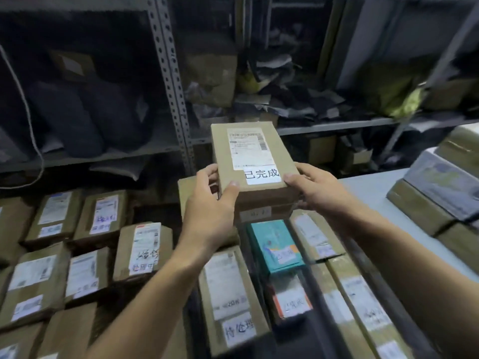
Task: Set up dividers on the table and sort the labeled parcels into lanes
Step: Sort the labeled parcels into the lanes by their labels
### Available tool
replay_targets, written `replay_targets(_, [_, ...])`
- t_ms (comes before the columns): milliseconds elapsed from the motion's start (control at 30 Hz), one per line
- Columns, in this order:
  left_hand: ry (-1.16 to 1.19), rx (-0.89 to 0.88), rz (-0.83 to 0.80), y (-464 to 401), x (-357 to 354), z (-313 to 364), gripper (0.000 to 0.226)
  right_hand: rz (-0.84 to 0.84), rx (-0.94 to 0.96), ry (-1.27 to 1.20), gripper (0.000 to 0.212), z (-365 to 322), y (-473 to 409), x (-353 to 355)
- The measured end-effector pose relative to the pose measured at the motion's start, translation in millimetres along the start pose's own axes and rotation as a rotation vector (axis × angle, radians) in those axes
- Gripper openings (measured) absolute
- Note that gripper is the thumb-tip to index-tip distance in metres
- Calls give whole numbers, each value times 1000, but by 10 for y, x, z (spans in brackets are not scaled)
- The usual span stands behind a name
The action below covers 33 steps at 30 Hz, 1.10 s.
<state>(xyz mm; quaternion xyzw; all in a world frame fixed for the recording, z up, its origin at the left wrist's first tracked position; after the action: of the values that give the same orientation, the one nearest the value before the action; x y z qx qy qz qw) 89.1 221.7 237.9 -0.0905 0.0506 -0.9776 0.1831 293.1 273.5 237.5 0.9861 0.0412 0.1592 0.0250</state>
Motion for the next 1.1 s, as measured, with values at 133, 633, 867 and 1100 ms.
replay_targets(133, [-59,67,-92,380,-559,-127,43,13,-74,64,42,377,217,522])
replay_targets(633, [-196,292,-223,756,-1199,-764,51,-110,-167,145,47,1367,410,840])
replay_targets(867, [-206,340,-130,151,-1346,-971,57,-32,-100,236,47,1418,-289,568])
replay_targets(1100, [-276,443,-142,176,-1461,-1391,47,-130,-210,260,46,1850,-428,326])
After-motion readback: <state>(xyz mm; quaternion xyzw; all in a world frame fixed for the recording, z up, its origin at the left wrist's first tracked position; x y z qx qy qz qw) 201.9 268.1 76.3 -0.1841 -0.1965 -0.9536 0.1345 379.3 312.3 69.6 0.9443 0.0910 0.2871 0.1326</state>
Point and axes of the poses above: each hand's wrist, its own y-axis away from the middle knuckle, its own x-axis out of the back of the hand, z = x × y, the point moved 2 cm from there along -y, towards the middle knuckle, and after that the axes turned 4 degrees about z, right-handed, at the moved point
